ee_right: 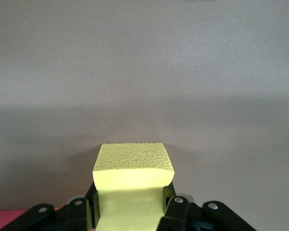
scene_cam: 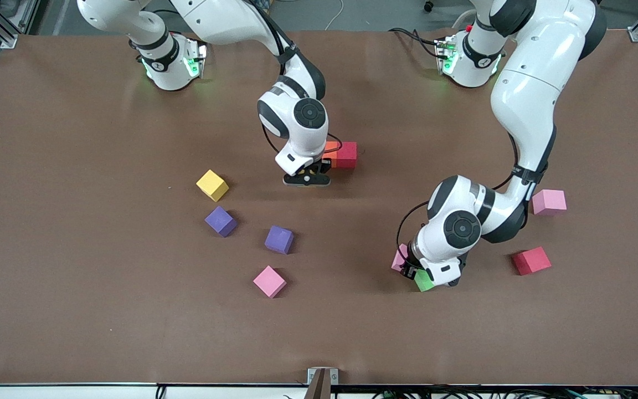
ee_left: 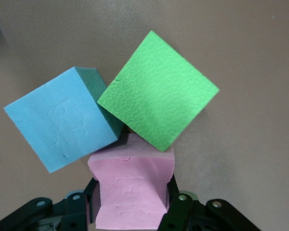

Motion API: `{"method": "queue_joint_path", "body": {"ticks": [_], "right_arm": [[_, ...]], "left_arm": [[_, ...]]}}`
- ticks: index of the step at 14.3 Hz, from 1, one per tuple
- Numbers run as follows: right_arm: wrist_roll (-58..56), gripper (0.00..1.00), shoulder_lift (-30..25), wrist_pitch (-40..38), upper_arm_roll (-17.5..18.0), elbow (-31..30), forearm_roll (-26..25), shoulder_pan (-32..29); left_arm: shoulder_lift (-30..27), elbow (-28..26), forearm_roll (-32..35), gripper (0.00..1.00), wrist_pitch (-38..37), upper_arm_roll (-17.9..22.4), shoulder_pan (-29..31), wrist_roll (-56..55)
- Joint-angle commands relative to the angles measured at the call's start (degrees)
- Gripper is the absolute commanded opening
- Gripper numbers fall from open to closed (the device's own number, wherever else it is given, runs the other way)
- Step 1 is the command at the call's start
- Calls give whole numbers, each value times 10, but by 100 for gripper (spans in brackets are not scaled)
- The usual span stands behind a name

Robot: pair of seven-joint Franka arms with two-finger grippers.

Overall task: Arrange 11 blocks into digit 3
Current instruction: 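Grasp the light pink block beside the green block with the left gripper, then lift the light pink block with the left gripper while the right gripper reaches purple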

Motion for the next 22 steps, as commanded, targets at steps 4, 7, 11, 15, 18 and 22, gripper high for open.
{"method": "queue_joint_path", "body": {"ticks": [4,7,11,15,18,22], "right_arm": [[12,1,-6,4,0,-12,-6,6],[12,2,-6,4,0,-17,-6,6],[12,2,-6,1,0,-19,-6,6],[15,3,-6,0,0,-19,-6,6],[14,6,-6,-1,0,-21,-6,6],[11,11,-6,-1,0,-20,-6,6]], "left_arm": [[-36,1,0,0,-30,-15,3,14],[-36,1,1,0,-30,-17,2,21],[-36,1,0,0,-30,-19,3,23],[-44,1,0,0,-31,-19,4,23],[-44,2,-1,0,-42,-17,3,22],[-44,24,0,0,-68,-16,3,31]]}}
